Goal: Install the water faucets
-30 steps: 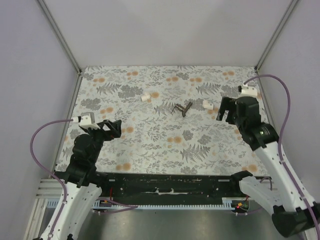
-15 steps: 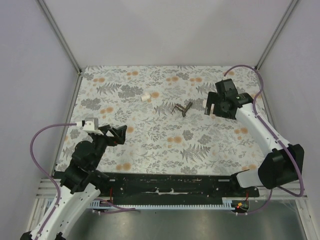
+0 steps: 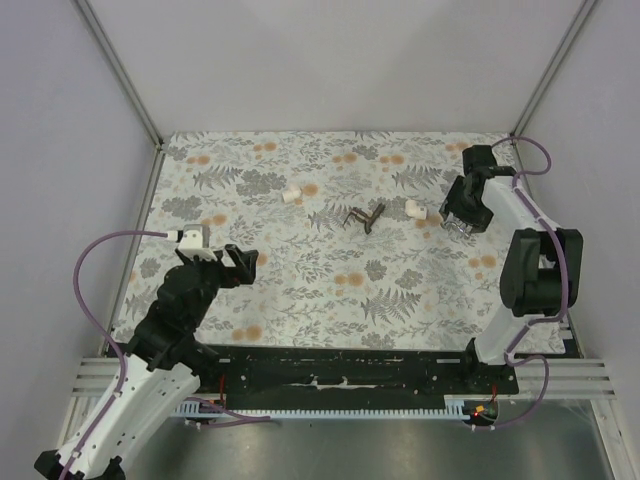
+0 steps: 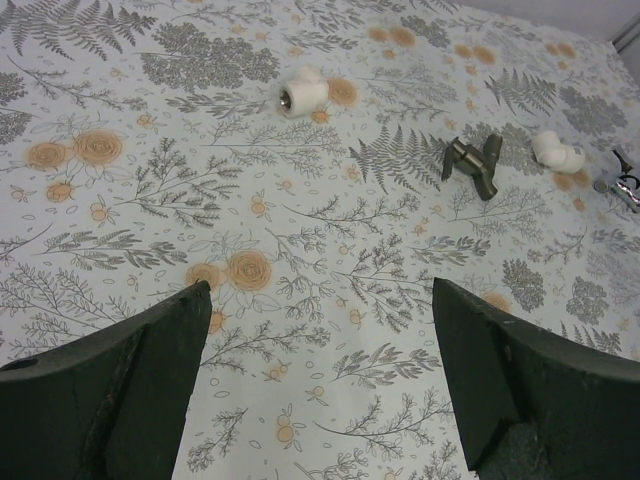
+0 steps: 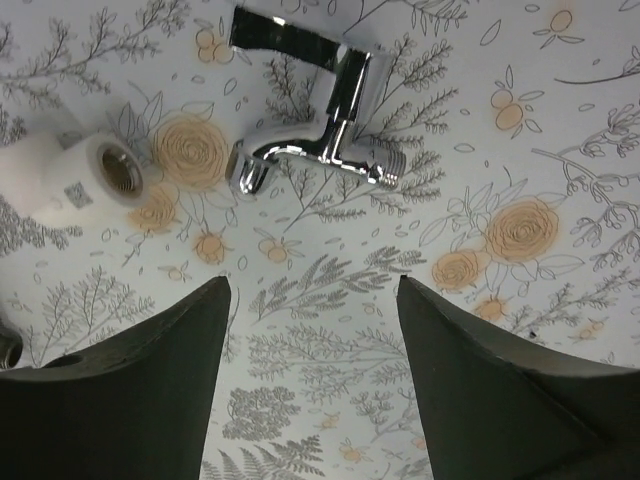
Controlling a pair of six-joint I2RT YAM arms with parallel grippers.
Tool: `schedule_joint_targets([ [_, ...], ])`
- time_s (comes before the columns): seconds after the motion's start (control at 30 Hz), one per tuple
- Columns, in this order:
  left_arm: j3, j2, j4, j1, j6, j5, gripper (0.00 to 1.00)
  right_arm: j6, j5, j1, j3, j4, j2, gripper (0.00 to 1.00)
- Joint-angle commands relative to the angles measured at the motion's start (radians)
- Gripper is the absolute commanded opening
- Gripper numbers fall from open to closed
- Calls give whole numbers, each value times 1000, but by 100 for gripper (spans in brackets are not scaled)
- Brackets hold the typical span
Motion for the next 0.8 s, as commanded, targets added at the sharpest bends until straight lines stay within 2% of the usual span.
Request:
schedule_joint_targets([
  [0.0,40,15,9,-4,27,-5,96,64,-52,-66,54,84,76,73],
  [0.3,34,18,25,-2,39,1,96,125,-104,-144,80,175,185,63],
  [0.77,34,38,25,-2,42,14,96,108,-106,-175,143,215,303,57],
])
